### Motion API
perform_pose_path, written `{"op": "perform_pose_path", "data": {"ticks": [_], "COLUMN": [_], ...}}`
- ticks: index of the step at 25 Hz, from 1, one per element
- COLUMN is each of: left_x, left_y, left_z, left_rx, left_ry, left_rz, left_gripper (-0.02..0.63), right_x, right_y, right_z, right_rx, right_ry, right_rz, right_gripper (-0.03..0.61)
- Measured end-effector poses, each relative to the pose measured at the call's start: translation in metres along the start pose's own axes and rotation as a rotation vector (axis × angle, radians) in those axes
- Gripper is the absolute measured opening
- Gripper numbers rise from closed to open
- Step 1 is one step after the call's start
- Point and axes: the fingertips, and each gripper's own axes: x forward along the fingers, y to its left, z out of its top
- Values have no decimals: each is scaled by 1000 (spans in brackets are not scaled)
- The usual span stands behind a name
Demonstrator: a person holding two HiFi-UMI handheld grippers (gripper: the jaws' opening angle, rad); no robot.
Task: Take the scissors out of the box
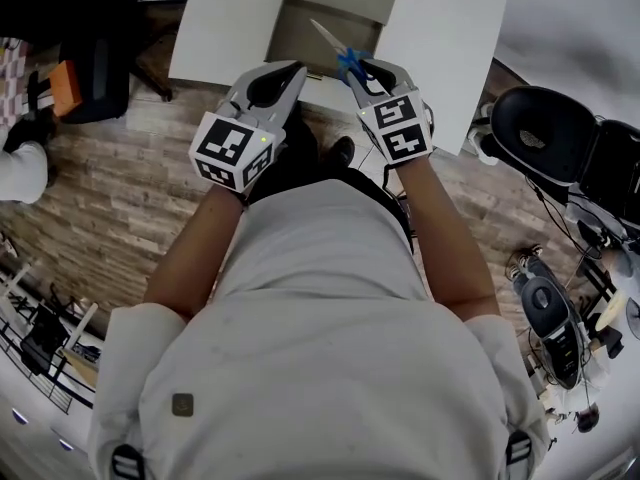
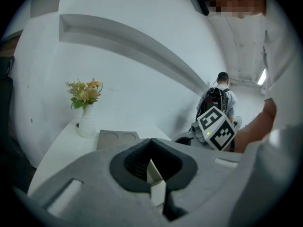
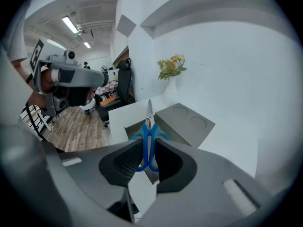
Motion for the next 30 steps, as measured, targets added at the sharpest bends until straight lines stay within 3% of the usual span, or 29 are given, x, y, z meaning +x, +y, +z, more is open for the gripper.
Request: {"op": "perform_pose_path", "data": {"ticks": [14, 20, 30], "left_x": [-28, -38, -89], "left_y": [-68, -110, -116], "left_z": [34, 46, 47], "left_rx": [86, 127, 127], "left_ry": [-98, -133, -163], "left_rz": [51, 72, 140], "left_gripper": [0, 0, 0], "right_x": [-114, -160, -187], "right_y": [12, 10, 34], "right_z": [40, 38, 46], "right_rx": [-38, -47, -14], "right_ry": [-255, -338, -421], "right_rz": [-6, 3, 27], "right_gripper": [100, 100, 100]}}
